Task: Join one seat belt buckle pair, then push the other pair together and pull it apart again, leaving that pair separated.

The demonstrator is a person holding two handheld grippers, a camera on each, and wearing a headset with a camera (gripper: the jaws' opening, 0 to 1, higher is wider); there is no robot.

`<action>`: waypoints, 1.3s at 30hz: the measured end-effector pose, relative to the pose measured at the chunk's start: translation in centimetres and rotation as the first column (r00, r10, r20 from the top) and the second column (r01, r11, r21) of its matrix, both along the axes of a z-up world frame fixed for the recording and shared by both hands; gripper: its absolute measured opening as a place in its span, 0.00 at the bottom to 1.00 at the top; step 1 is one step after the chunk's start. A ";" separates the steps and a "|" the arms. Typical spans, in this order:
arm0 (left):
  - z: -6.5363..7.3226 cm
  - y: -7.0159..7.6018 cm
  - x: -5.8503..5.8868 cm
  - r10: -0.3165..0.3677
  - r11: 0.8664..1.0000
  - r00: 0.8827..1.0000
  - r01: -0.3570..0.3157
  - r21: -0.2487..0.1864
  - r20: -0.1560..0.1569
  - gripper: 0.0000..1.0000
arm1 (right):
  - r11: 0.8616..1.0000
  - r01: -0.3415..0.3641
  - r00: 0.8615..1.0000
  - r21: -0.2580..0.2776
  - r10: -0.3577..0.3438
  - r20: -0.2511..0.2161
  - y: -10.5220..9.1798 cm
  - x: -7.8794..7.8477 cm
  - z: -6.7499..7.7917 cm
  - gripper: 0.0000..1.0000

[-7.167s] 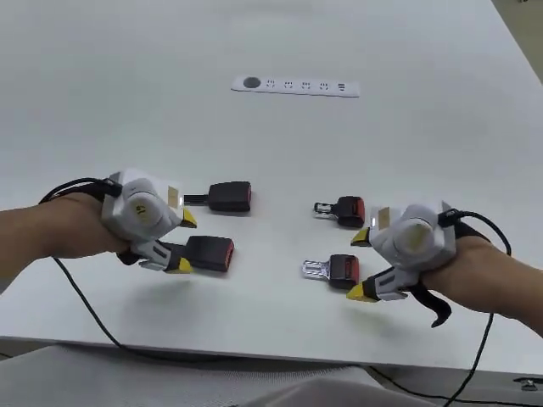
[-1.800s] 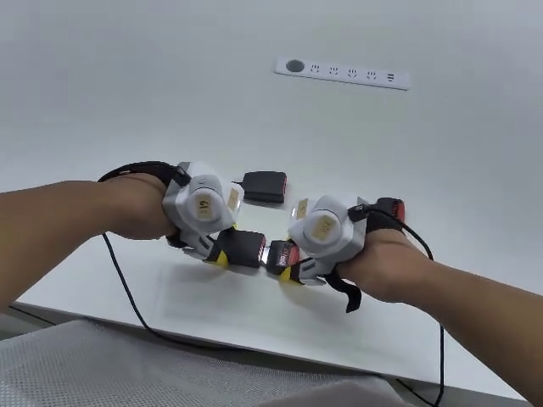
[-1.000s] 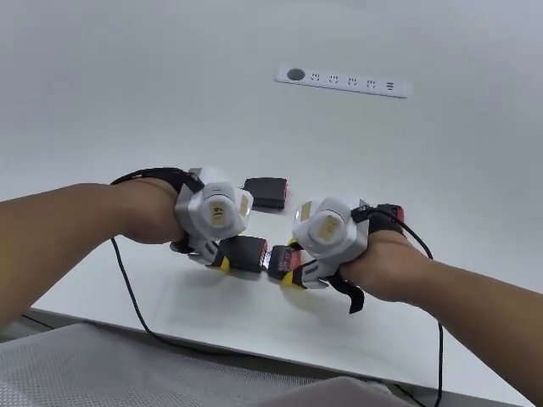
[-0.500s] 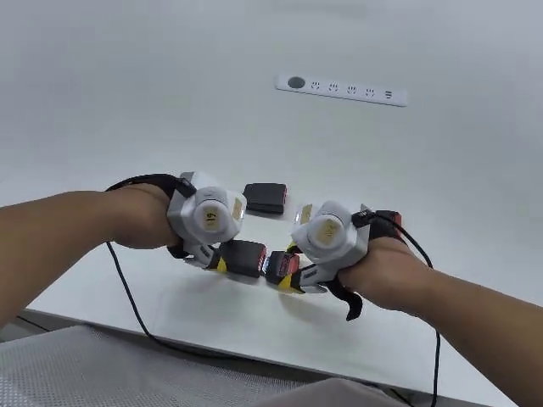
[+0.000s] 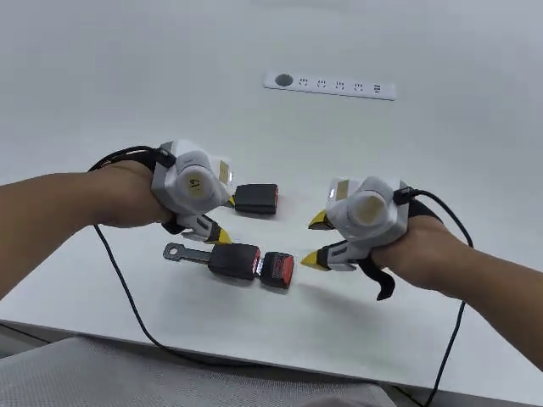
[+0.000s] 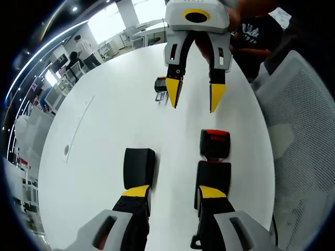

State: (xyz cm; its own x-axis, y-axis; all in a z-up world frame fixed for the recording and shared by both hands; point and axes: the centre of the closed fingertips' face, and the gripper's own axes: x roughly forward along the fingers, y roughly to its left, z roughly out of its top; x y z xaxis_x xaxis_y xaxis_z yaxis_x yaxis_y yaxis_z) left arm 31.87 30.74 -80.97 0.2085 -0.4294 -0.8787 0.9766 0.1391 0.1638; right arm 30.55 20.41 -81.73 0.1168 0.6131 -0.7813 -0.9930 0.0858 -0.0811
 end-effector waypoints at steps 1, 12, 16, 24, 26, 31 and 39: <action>-0.1 -0.3 0.4 -0.003 1.000 1.000 0.003 0.001 0.000 0.37 | 1.000 0.006 1.000 0.002 -0.006 0.000 -0.6 0.5 0.0 0.35; -1.0 -0.2 5.6 0.014 0.999 1.000 -0.015 0.049 0.011 0.40 | 0.999 0.018 0.999 -0.039 -0.016 0.044 -6.5 5.1 0.1 0.34; -2.0 -0.2 6.7 -0.001 0.998 1.000 0.001 0.068 0.000 0.40 | 0.996 0.013 0.999 -0.084 -0.009 0.052 -8.8 5.8 -0.5 0.35; -4.4 0.2 6.7 -0.078 0.988 0.996 0.082 0.130 -0.038 0.39 | 0.994 0.027 0.999 -0.108 -0.029 -0.017 -10.8 5.8 -2.0 0.38; -4.3 0.0 6.7 -0.085 0.989 0.995 0.091 0.118 -0.051 0.39 | 0.994 0.029 0.999 -0.103 -0.031 -0.026 -10.5 6.0 -2.0 0.37; -4.3 -0.2 6.4 -0.114 0.987 0.991 0.122 0.109 -0.075 0.34 | 0.993 -0.002 0.998 -0.122 -0.006 -0.063 -10.1 5.8 -3.3 0.36; -4.6 -0.3 6.1 -0.147 0.978 0.986 0.158 0.138 -0.084 0.32 | 0.994 -0.003 0.997 -0.111 -0.006 -0.081 -9.9 6.0 -3.8 0.35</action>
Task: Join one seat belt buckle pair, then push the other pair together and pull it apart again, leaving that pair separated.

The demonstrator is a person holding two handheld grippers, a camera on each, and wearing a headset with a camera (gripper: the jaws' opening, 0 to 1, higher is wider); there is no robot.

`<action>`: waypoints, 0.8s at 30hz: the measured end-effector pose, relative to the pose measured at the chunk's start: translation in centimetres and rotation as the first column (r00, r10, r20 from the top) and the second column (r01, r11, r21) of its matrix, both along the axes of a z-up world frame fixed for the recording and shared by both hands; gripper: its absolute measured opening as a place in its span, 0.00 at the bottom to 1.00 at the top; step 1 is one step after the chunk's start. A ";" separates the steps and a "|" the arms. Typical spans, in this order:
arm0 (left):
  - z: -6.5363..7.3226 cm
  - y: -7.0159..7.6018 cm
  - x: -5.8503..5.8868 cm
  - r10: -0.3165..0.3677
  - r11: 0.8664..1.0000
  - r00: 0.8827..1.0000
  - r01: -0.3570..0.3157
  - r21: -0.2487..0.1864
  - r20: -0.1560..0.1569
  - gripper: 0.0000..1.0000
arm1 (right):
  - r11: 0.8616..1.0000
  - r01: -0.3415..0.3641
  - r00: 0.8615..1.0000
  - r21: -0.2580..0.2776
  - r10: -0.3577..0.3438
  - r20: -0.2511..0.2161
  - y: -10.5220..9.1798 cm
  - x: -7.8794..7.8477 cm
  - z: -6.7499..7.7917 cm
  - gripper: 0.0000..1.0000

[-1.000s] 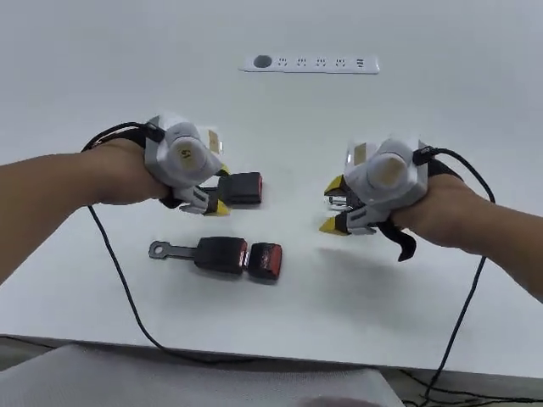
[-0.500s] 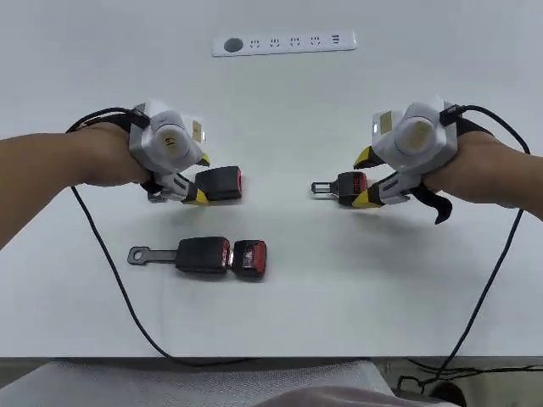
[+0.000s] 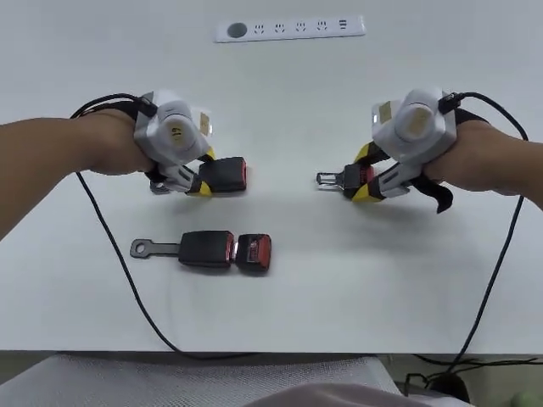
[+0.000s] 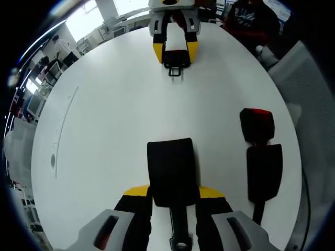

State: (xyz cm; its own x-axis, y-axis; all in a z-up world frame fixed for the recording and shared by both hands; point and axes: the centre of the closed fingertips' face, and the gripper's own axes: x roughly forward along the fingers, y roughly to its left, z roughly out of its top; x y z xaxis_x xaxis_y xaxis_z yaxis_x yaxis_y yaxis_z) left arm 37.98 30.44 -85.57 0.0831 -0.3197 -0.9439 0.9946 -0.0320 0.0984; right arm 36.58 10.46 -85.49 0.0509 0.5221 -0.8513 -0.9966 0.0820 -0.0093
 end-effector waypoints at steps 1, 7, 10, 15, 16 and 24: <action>0.0 0.0 0.0 -0.012 1.000 1.000 0.012 0.009 0.001 0.32 | 1.000 -0.008 1.000 -0.003 0.008 0.004 0.0 0.0 0.0 0.35; -0.2 0.1 0.0 -0.023 0.999 1.000 0.024 0.023 -0.017 0.32 | 1.000 0.015 1.000 0.007 -0.015 -0.013 0.0 0.1 -0.3 0.35; -0.2 0.0 0.0 -0.027 1.000 0.999 0.028 0.014 -0.022 0.32 | 0.999 0.033 0.999 -0.010 -0.033 -0.010 0.2 0.1 -0.3 0.35; -0.2 0.0 -0.1 -0.015 1.000 1.000 0.014 -0.006 -0.016 0.32 | 0.999 0.043 0.999 -0.015 -0.043 0.000 1.2 0.0 -0.3 0.35; -0.2 0.0 -0.1 -0.011 1.000 1.000 0.011 -0.010 -0.017 0.32 | 0.999 0.034 0.999 -0.013 -0.034 0.002 1.7 -0.2 -0.3 0.35; -0.1 -0.1 -0.2 -0.025 1.000 0.999 0.025 -0.002 -0.029 0.32 | 1.000 -0.001 1.000 -0.001 0.001 0.015 5.4 -0.6 -0.2 0.35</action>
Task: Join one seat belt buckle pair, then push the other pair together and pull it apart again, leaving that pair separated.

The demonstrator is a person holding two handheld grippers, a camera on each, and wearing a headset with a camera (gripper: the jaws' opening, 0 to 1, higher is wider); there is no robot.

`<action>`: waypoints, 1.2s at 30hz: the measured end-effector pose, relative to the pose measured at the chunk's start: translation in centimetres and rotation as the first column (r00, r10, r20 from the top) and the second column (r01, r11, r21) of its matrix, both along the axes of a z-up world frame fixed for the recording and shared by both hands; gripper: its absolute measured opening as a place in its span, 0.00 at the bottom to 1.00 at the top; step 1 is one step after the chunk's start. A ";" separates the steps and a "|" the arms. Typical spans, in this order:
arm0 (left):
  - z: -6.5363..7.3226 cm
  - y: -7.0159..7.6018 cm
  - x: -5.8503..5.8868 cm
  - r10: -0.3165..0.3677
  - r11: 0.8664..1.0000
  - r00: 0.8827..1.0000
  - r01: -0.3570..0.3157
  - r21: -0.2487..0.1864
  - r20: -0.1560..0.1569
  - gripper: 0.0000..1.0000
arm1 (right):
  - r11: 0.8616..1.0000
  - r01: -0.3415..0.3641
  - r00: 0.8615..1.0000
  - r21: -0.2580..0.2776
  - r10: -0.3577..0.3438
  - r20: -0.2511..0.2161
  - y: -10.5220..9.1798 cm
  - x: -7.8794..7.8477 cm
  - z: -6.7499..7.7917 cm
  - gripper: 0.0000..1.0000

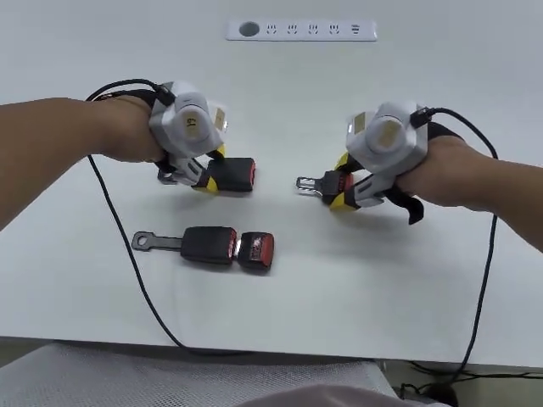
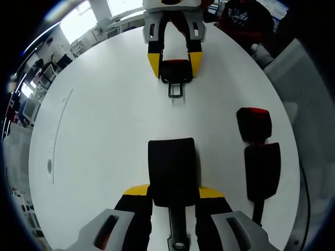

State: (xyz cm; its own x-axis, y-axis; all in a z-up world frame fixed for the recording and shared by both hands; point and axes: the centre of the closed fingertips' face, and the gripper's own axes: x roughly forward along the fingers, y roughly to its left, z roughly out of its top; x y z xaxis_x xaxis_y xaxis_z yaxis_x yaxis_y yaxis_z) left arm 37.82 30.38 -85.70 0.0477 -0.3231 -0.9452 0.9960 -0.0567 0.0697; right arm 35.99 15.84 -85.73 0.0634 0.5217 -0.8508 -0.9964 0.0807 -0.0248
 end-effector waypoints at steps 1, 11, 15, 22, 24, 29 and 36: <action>0.0 0.0 0.0 -0.002 1.000 1.000 0.002 0.002 -0.001 0.32 | 1.000 0.003 1.000 0.004 -0.003 0.001 0.4 0.0 0.0 0.35; 0.0 0.0 -0.2 -0.017 1.000 1.000 0.017 0.017 -0.004 0.32 | 0.998 0.040 0.999 0.049 -0.039 -0.012 4.1 0.8 0.1 0.35; -0.2 0.2 0.1 -0.018 1.000 1.000 0.018 0.005 -0.003 0.32 | 0.998 0.028 1.000 0.050 -0.028 -0.014 5.1 1.0 0.1 0.35; -0.5 0.3 0.5 -0.009 1.000 1.000 0.009 -0.003 -0.007 0.32 | 0.999 0.009 1.000 0.035 -0.009 -0.001 5.9 1.0 0.2 0.35; -0.6 0.3 0.7 -0.004 1.000 1.000 0.004 -0.005 -0.006 0.32 | 0.999 0.006 1.000 0.031 -0.006 0.013 5.9 0.9 0.3 0.35; -0.7 0.3 0.7 0.001 1.000 1.000 -0.001 -0.011 -0.004 0.32 | 0.999 -0.006 1.000 0.035 0.005 0.029 6.7 0.9 0.4 0.35; -0.3 0.1 0.4 0.009 1.000 1.000 -0.009 -0.027 0.007 0.31 | 0.998 0.008 1.000 0.065 -0.008 0.012 7.2 1.3 0.2 0.35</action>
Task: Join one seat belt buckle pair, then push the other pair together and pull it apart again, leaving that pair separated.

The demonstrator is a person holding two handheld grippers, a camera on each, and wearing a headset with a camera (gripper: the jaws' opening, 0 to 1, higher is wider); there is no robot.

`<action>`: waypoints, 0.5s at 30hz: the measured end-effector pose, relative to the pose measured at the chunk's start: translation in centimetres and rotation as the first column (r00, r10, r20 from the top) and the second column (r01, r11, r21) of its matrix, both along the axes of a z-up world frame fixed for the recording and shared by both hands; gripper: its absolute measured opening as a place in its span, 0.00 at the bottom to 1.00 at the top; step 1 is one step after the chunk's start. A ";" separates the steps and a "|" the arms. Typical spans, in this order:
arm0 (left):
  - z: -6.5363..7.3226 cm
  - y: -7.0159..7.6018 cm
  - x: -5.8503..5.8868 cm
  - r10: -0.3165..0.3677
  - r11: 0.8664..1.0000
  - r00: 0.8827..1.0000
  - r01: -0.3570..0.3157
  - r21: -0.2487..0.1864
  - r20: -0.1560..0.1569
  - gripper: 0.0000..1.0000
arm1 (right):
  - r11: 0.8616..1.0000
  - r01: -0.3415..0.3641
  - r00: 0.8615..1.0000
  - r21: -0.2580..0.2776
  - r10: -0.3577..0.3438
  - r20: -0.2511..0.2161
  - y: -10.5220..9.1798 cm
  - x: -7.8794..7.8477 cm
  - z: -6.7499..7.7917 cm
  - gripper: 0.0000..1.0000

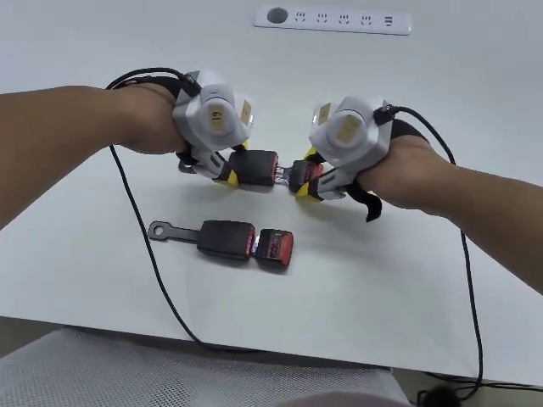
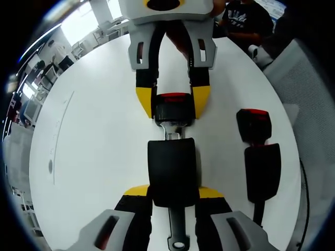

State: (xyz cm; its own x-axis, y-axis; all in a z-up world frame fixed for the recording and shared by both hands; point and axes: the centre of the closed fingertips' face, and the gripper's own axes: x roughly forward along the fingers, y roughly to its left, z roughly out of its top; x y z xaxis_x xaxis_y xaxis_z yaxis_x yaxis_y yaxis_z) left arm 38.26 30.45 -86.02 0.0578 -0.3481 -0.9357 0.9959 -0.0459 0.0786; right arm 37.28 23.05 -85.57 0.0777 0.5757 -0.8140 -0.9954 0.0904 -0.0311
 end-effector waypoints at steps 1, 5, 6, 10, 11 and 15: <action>0.0 0.0 -0.1 -0.004 1.000 1.000 0.004 0.003 0.003 0.31 | 1.000 0.003 1.000 0.006 -0.003 -0.006 0.0 0.1 0.0 0.35; 0.1 -0.2 -0.1 -0.013 1.000 1.000 0.013 0.016 -0.007 0.31 | 1.000 -0.011 1.000 -0.006 0.011 -0.007 0.5 0.2 0.1 0.34; 0.1 -0.3 -0.1 -0.016 1.000 1.000 0.016 0.019 -0.010 0.31 | 1.000 -0.012 1.000 -0.007 0.012 -0.007 0.6 0.2 0.1 0.34; 0.2 -0.3 -0.2 -0.028 0.999 0.999 0.029 0.025 -0.015 0.30 | 1.000 -0.022 1.000 0.006 0.022 -0.005 1.2 0.3 0.3 0.34; 0.2 -0.4 -0.2 -0.028 0.999 0.999 0.029 0.025 -0.015 0.30 | 1.000 -0.025 1.000 0.005 0.025 -0.006 1.6 0.3 0.2 0.34; 0.2 -0.3 -0.2 -0.014 1.000 1.000 0.014 0.019 -0.017 0.31 | 1.000 -0.014 1.000 0.011 0.014 -0.003 2.0 0.5 0.2 0.34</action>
